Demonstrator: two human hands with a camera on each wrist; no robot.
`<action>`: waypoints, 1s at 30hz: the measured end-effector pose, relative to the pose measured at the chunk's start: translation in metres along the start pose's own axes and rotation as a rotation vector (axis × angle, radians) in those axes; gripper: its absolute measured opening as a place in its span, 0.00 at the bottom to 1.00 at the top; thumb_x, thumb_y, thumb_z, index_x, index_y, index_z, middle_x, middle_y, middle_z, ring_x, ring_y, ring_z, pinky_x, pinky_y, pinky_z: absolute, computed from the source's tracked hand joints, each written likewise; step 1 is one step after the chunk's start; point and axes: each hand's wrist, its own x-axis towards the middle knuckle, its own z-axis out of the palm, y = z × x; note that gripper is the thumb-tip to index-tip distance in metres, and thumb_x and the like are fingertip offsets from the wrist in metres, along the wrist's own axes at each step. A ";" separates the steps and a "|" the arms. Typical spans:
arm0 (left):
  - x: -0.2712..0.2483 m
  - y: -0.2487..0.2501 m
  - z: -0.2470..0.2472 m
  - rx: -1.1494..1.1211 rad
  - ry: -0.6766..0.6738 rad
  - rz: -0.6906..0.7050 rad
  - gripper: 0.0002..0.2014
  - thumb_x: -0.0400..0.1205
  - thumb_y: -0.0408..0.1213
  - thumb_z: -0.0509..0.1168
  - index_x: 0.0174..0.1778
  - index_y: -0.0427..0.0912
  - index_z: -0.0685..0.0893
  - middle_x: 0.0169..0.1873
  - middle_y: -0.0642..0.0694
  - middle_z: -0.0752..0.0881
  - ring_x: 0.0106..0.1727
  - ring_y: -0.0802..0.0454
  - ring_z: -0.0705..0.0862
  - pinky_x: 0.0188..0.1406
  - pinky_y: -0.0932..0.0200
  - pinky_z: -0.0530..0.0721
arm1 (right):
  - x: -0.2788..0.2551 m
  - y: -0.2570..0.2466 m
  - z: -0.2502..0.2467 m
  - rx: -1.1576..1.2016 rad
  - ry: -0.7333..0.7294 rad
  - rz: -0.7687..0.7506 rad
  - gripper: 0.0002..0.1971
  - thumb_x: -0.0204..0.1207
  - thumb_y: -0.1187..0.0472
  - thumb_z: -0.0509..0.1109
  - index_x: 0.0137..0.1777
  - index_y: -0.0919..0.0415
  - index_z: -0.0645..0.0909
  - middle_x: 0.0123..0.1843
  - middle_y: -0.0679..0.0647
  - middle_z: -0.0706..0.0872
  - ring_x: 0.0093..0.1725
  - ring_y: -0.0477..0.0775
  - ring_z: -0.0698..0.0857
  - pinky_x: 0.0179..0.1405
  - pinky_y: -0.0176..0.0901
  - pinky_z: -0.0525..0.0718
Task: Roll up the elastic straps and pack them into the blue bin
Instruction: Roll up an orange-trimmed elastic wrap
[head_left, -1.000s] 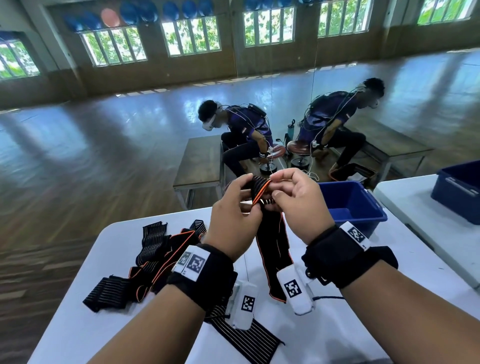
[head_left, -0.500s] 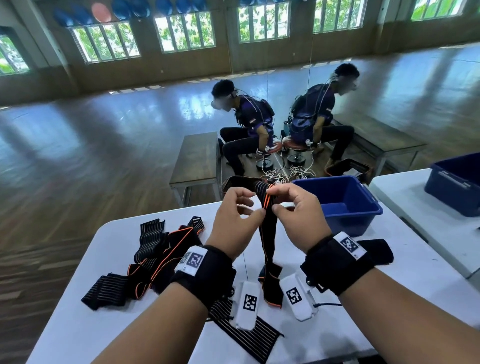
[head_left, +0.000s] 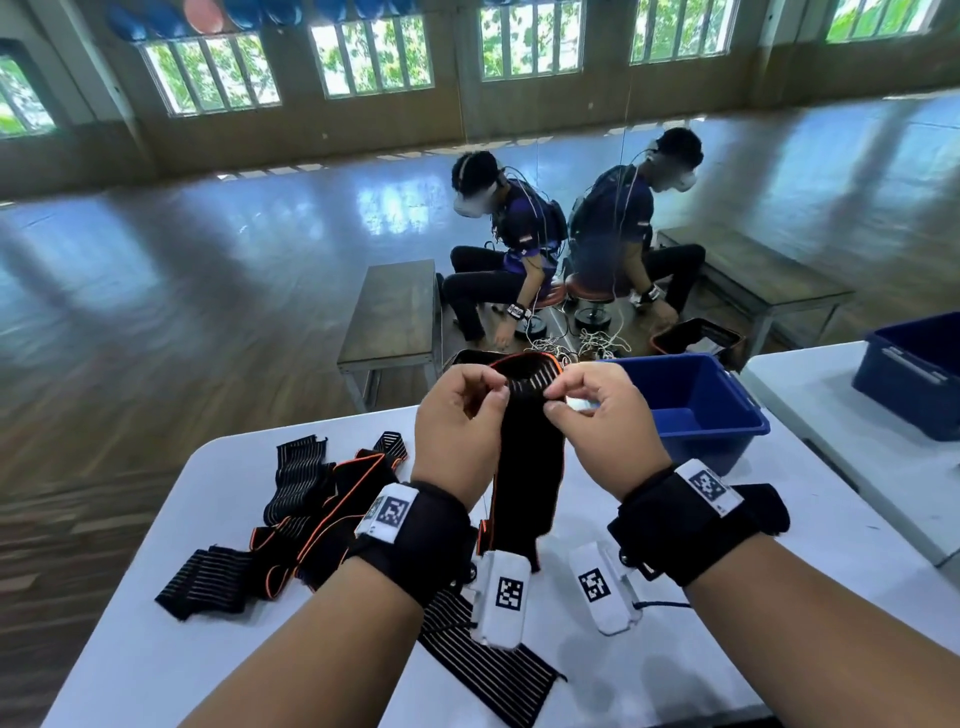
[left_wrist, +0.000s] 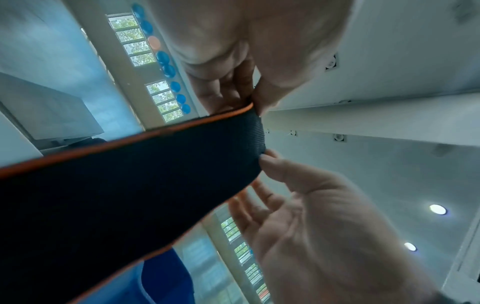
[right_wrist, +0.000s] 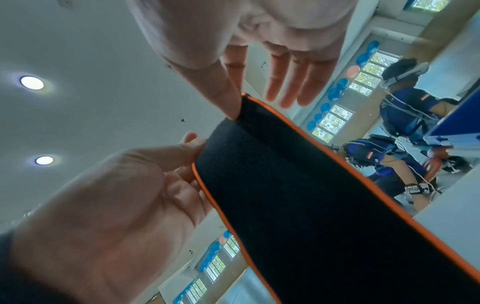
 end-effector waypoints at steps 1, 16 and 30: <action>0.001 0.001 0.000 -0.010 0.014 -0.001 0.13 0.80 0.29 0.68 0.42 0.56 0.85 0.39 0.53 0.88 0.42 0.54 0.86 0.47 0.49 0.86 | -0.001 0.001 0.002 0.047 -0.035 0.024 0.11 0.72 0.68 0.75 0.41 0.48 0.84 0.53 0.49 0.84 0.50 0.48 0.88 0.49 0.45 0.86; 0.007 0.000 0.009 -0.118 -0.307 0.008 0.11 0.82 0.33 0.62 0.54 0.51 0.84 0.56 0.48 0.88 0.63 0.49 0.84 0.69 0.46 0.81 | 0.007 0.001 0.003 0.187 -0.033 0.089 0.13 0.65 0.66 0.70 0.39 0.45 0.76 0.42 0.53 0.83 0.43 0.57 0.82 0.49 0.62 0.83; 0.019 -0.030 0.035 -0.174 -0.275 -0.195 0.33 0.64 0.17 0.57 0.62 0.51 0.81 0.62 0.43 0.86 0.66 0.45 0.84 0.67 0.41 0.85 | -0.008 0.047 -0.010 0.084 -0.222 0.112 0.11 0.63 0.69 0.75 0.41 0.55 0.81 0.40 0.45 0.83 0.41 0.46 0.80 0.44 0.38 0.77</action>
